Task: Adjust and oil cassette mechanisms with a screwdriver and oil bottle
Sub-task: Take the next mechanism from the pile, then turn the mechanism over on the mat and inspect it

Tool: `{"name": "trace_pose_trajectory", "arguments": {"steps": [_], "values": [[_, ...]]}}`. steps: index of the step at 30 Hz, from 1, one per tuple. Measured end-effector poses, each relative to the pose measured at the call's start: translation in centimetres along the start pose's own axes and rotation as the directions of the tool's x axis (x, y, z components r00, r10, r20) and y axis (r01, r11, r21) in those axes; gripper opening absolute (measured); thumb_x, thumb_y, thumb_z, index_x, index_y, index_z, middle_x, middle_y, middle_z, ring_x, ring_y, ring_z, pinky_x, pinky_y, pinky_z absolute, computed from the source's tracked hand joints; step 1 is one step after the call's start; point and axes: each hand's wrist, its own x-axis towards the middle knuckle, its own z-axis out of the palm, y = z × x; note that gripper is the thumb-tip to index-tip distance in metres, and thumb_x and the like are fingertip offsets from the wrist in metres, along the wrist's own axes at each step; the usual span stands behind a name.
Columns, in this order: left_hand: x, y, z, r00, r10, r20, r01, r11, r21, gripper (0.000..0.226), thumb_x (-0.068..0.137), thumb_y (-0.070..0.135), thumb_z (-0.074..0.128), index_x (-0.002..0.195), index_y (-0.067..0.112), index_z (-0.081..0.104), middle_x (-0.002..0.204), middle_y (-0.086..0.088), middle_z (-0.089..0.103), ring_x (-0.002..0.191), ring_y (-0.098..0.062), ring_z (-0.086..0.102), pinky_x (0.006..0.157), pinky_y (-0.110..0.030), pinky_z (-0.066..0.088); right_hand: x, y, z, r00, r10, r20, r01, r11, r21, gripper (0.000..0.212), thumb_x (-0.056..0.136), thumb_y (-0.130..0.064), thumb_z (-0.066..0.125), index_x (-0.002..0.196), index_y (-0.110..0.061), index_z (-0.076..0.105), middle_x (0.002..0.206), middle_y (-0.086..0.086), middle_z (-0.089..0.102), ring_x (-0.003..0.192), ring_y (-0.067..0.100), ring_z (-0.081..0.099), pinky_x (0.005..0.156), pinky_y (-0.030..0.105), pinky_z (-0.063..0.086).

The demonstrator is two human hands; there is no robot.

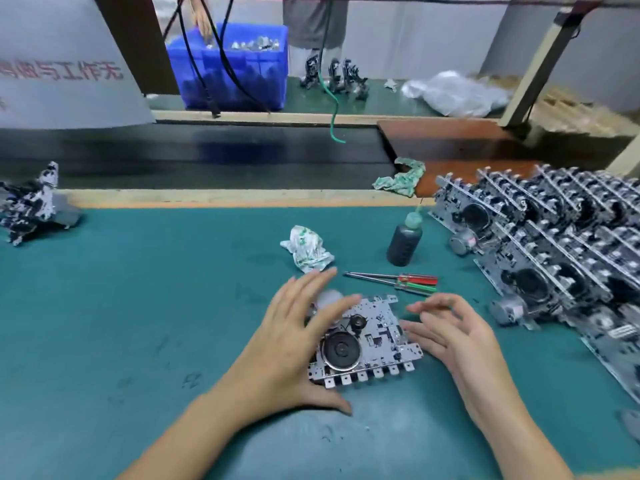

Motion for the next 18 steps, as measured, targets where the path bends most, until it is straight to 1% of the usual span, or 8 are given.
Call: {"name": "trace_pose_trajectory", "arguments": {"steps": [1,2,4,6,8,13,16,18], "values": [[-0.16,-0.1,0.0,0.995,-0.072,0.063,0.079,0.989,-0.124,0.112,0.053,0.077,0.07,0.144,0.048,0.011,0.153,0.018,0.005,0.143,-0.005,0.009,0.117,-0.022,0.007,-0.02,-0.02,0.02,1.0,0.008,0.006,-0.008,1.0,0.004,0.01,0.089,0.004,0.054,0.09,-0.007,0.056,0.084,0.003,0.071,0.076,0.022,0.071,0.065,0.021,0.056],[-0.29,-0.18,0.09,0.989,-0.108,0.104,0.129,0.968,-0.216,0.116,0.051,0.074,0.074,0.142,0.055,0.004,0.15,0.027,0.004,0.141,0.002,0.009,0.114,-0.016,0.008,-0.08,0.0,0.06,1.0,0.011,0.012,-0.011,1.0,-0.006,0.01,0.091,0.002,0.052,0.089,-0.006,0.056,0.084,0.004,0.071,0.075,0.021,0.071,0.064,0.02,0.055],[-0.31,-0.29,0.24,0.987,-0.118,0.112,0.146,0.946,-0.289,0.113,0.056,0.067,0.077,0.14,0.059,0.002,0.143,0.037,0.01,0.135,0.009,0.017,0.111,-0.012,0.014,-0.24,0.08,0.2,1.0,0.006,0.018,-0.005,0.999,-0.049,0.009,0.091,0.003,0.052,0.09,-0.005,0.057,0.083,0.004,0.071,0.07,0.015,0.069,0.062,0.018,0.053],[-0.11,-0.29,0.14,0.988,-0.114,0.109,0.142,0.941,-0.308,0.108,0.06,0.062,0.078,0.14,0.058,0.007,0.14,0.039,0.014,0.133,0.009,0.021,0.11,-0.012,0.017,-0.37,0.14,0.38,1.0,-0.002,0.023,0.005,0.996,-0.094,0.009,0.09,0.004,0.052,0.09,-0.005,0.057,0.082,0.003,0.07,0.065,0.01,0.066,0.061,0.015,0.052],[-0.09,-0.3,0.04,0.985,-0.125,0.121,0.159,0.929,-0.335,0.109,0.058,0.061,0.079,0.139,0.059,0.007,0.139,0.042,0.014,0.134,0.01,0.019,0.109,-0.009,0.016,-0.38,0.18,0.48,0.999,-0.01,0.032,0.013,0.995,-0.097,0.009,0.09,0.005,0.053,0.089,-0.003,0.056,0.081,0.004,0.069,0.062,0.007,0.064,0.06,0.015,0.052],[-0.17,-0.34,-0.05,0.98,-0.146,0.136,0.187,0.912,-0.365,0.109,0.058,0.057,0.083,0.137,0.063,0.007,0.137,0.047,0.012,0.135,0.012,0.017,0.11,-0.008,0.014,-0.24,0.25,0.26,0.999,-0.009,0.048,0.012,0.997,-0.071,0.009,0.091,0.005,0.05,0.09,-0.002,0.056,0.074,-0.002,0.071,0.061,0.007,0.064,0.059,0.015,0.052],[-0.23,-0.26,-0.22,0.974,-0.152,0.168,0.208,0.898,-0.389,0.112,0.057,0.054,0.084,0.137,0.062,0.006,0.137,0.044,0.012,0.136,0.01,0.015,0.109,-0.007,0.014,-0.16,0.46,0.22,0.999,-0.014,0.045,0.018,0.996,-0.083,0.01,0.091,0.004,0.051,0.089,-0.003,0.057,0.075,-0.002,0.071,0.062,0.008,0.064,0.059,0.017,0.052],[-0.19,0.1,-0.25,0.975,-0.172,0.138,0.212,0.901,-0.378,0.109,0.058,0.05,0.082,0.138,0.059,0.008,0.137,0.04,0.017,0.134,0.007,0.021,0.11,-0.012,0.019,-0.12,0.59,0.22,0.999,-0.018,0.048,0.023,0.995,-0.098,0.01,0.091,0.003,0.052,0.089,-0.004,0.057,0.076,-0.002,0.071,0.062,0.008,0.063,0.059,0.016,0.052]]}}
